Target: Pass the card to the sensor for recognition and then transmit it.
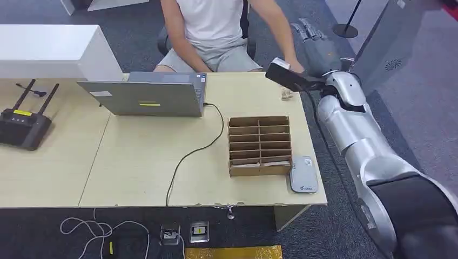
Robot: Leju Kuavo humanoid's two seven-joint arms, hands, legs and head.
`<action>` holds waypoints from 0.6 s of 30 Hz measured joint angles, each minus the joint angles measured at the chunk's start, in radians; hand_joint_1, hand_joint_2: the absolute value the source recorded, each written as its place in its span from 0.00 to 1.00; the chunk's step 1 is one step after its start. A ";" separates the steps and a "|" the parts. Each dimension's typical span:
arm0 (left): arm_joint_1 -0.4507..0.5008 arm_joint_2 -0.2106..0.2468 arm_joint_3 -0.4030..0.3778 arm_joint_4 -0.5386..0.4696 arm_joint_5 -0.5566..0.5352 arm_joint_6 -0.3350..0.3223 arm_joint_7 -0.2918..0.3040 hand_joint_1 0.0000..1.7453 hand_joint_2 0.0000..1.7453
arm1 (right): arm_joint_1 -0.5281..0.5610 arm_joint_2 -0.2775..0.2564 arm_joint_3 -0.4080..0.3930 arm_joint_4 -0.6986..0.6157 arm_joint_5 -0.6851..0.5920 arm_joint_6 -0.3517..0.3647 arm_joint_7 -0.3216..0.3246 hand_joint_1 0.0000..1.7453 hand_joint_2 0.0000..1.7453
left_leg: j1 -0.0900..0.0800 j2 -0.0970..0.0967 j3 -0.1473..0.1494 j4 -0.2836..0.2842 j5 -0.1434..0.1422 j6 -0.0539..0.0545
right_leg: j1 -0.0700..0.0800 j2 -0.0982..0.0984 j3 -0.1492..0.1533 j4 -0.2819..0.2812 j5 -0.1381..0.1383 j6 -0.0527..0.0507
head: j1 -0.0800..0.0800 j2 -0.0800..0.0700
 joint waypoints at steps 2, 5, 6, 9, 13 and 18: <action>0.003 0.000 0.000 0.000 0.006 0.004 0.000 0.00 0.00 | -0.003 -0.001 -0.022 -0.002 -0.086 -0.008 -0.030 0.00 1.00 | 0.000 0.000 0.000 0.000 0.000 0.000 | 0.000 0.000 0.000 0.000 0.000 0.000 | 0.000 0.000; 0.007 0.000 0.000 0.000 0.016 0.014 0.000 0.00 0.00 | -0.001 -0.005 -0.048 -0.020 -0.217 0.039 -0.069 0.00 1.00 | 0.000 0.000 0.000 0.000 0.000 0.000 | 0.000 0.000 0.000 0.000 0.000 0.000 | 0.000 0.000; 0.009 0.000 0.000 0.000 0.019 0.016 0.000 0.00 0.00 | 0.005 -0.006 -0.055 -0.028 -0.255 0.057 -0.074 0.00 1.00 | 0.000 0.000 0.000 0.000 0.000 0.000 | 0.000 0.000 0.000 0.000 0.000 0.000 | 0.000 0.000; 0.013 0.000 0.000 0.000 0.028 0.017 -0.001 0.00 0.00 | 0.057 -0.027 -0.090 -0.126 -0.432 0.154 -0.054 0.00 1.00 | 0.000 0.000 0.001 0.000 0.000 0.000 | 0.000 0.000 0.001 0.000 0.000 0.000 | 0.000 0.000; 0.018 0.000 0.000 0.000 0.045 0.019 -0.001 0.00 0.00 | 0.209 -0.075 -0.110 -0.364 -0.640 0.320 0.048 0.00 1.00 | 0.000 0.000 0.001 0.000 0.000 0.000 | 0.000 0.000 0.001 -0.001 0.000 0.000 | 0.000 0.000; 0.022 0.000 0.000 0.000 0.054 0.023 -0.001 0.00 0.00 | 0.328 -0.124 -0.131 -0.603 -0.721 0.391 0.093 0.00 1.00 | 0.000 0.001 0.002 0.000 -0.001 0.000 | 0.000 0.001 0.000 -0.001 0.000 0.000 | 0.000 0.000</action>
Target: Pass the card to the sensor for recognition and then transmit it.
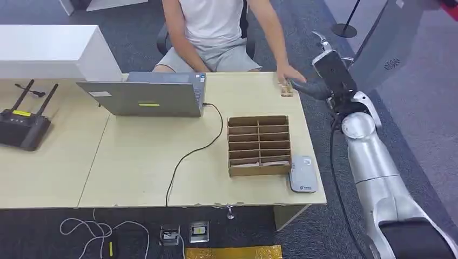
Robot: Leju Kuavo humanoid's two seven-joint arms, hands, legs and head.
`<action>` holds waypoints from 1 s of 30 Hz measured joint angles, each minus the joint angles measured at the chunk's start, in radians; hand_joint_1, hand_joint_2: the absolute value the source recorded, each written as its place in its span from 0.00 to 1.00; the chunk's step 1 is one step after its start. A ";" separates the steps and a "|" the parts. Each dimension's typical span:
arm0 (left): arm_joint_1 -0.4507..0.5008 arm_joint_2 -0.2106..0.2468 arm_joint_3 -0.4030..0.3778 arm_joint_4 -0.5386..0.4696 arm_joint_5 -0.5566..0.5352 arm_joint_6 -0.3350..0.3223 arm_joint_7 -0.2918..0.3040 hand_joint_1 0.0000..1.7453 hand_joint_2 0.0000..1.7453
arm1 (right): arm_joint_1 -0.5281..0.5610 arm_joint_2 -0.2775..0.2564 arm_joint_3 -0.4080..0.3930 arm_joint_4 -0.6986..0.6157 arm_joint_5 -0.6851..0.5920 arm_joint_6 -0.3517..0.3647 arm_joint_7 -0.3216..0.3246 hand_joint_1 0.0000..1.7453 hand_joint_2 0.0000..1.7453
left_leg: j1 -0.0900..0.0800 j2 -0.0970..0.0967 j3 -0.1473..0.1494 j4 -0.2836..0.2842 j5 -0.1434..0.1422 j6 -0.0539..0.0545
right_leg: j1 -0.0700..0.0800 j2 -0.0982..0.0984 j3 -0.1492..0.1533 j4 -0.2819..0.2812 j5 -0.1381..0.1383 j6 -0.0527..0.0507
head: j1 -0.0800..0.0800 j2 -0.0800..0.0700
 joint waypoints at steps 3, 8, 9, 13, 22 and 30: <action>0.001 -0.002 0.000 0.000 0.008 0.004 0.000 0.00 0.00 | 0.095 -0.023 -0.019 -0.126 -0.119 0.086 0.033 0.00 1.00 | 0.000 0.000 0.000 0.000 0.000 0.000 | 0.000 0.000 0.001 0.000 0.000 0.000 | 0.000 0.000; 0.000 -0.003 0.001 0.000 0.019 0.008 0.000 0.00 0.00 | 0.223 -0.047 -0.035 -0.271 -0.159 0.157 0.043 0.00 1.00 | 0.000 0.000 0.000 0.000 0.000 0.000 | 0.000 0.001 0.000 0.000 0.000 0.000 | 0.000 0.000; 0.001 -0.003 0.001 0.000 0.024 0.008 0.001 0.00 0.00 | 0.242 -0.051 -0.040 -0.294 -0.162 0.170 0.045 0.00 1.00 | 0.000 0.000 0.000 0.000 0.000 0.000 | 0.000 0.001 0.000 0.000 0.000 0.000 | -0.001 0.000; 0.000 -0.006 0.002 0.000 0.029 0.010 0.006 0.00 0.00 | 0.298 -0.061 -0.049 -0.364 -0.208 0.222 0.057 0.00 1.00 | 0.000 0.000 0.000 0.000 0.000 0.000 | 0.000 0.002 0.000 0.000 0.000 0.000 | 0.000 0.000; 0.000 -0.009 0.002 0.000 0.034 0.010 0.007 0.00 0.00 | 0.393 -0.082 -0.089 -0.455 -0.299 0.274 0.085 0.00 1.00 | 0.000 0.001 0.000 0.000 -0.001 0.000 | 0.000 0.002 0.000 0.000 0.000 0.000 | -0.001 0.000; -0.001 -0.009 0.008 0.000 0.037 0.009 0.007 0.00 0.00 | 0.444 -0.106 -0.102 -0.495 -0.290 0.328 0.121 0.00 1.00 | 0.000 0.002 0.000 0.000 -0.001 0.000 | 0.000 0.004 0.000 0.000 0.000 0.000 | -0.001 0.000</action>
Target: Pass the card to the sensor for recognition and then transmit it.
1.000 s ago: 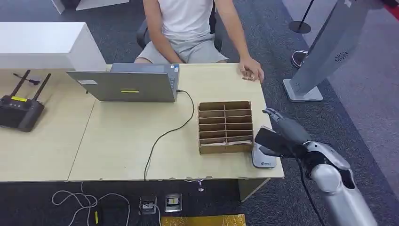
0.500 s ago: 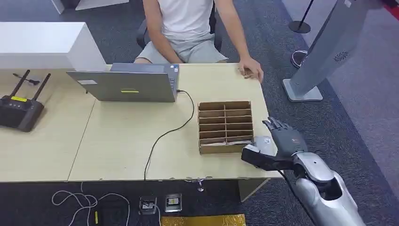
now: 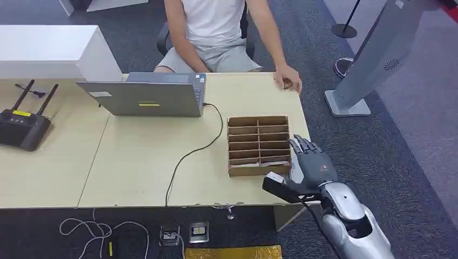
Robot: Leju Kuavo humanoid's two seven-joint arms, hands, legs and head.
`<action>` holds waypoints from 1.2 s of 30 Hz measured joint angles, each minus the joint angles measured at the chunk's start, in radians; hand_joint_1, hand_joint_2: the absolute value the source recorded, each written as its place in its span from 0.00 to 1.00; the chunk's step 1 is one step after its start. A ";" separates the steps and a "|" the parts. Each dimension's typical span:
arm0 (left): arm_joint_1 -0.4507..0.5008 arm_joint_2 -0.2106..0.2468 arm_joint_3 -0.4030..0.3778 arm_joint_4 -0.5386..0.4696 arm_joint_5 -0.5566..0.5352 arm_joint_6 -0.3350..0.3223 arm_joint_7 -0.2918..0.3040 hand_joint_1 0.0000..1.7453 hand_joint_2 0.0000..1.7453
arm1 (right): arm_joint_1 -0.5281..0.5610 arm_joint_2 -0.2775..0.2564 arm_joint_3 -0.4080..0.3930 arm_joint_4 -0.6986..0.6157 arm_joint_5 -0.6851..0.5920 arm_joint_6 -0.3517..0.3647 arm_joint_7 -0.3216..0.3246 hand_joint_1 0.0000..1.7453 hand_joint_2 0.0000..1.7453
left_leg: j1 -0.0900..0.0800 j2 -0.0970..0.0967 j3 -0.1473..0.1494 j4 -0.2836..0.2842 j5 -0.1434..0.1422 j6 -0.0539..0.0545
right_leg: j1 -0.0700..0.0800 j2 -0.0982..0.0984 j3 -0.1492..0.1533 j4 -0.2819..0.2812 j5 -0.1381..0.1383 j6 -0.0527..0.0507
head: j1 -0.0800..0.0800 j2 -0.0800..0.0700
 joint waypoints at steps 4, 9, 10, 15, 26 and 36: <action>0.000 -0.002 0.000 0.000 -0.002 0.001 0.000 0.00 0.00 | 0.008 0.020 0.003 0.024 0.002 -0.076 -0.021 0.00 1.00 | 0.000 0.000 0.000 0.000 0.000 0.000 | 0.000 0.000 0.000 0.000 0.000 0.000 | 0.000 0.000; 0.000 -0.003 0.000 0.000 -0.002 0.002 0.000 0.00 0.00 | 0.013 0.037 0.010 0.047 0.000 -0.105 -0.026 0.00 1.00 | 0.000 0.000 0.000 0.000 0.000 0.000 | 0.000 0.000 0.000 0.000 0.000 0.000 | 0.000 0.000; 0.000 -0.003 0.000 0.000 -0.002 0.002 0.000 0.00 0.00 | 0.014 0.040 0.010 0.054 0.000 -0.107 -0.026 0.00 1.00 | 0.000 0.000 0.000 0.000 0.000 0.000 | 0.000 0.000 0.000 0.000 0.000 0.000 | 0.000 0.000; 0.000 -0.005 0.000 0.000 -0.002 0.002 0.000 0.00 0.00 | 0.014 0.050 0.013 0.071 -0.007 -0.120 -0.026 0.00 1.00 | 0.000 0.000 0.000 0.000 0.000 0.000 | 0.000 0.000 0.000 0.000 0.000 0.000 | 0.000 0.000; 0.000 -0.005 -0.001 0.000 -0.009 0.002 -0.001 0.00 0.00 | 0.013 0.070 0.013 0.140 -0.047 -0.172 -0.029 0.00 1.00 | 0.000 0.000 0.000 0.000 0.000 0.000 | 0.000 0.000 0.000 0.000 0.000 0.000 | 0.000 0.000; -0.001 -0.010 -0.001 0.000 -0.016 0.004 -0.004 0.00 0.00 | -0.030 0.099 0.013 0.221 -0.059 -0.276 -0.058 0.93 1.00 | 0.000 0.000 0.000 0.000 0.000 0.000 | 0.000 0.000 0.000 0.000 0.000 0.000 | 0.000 0.000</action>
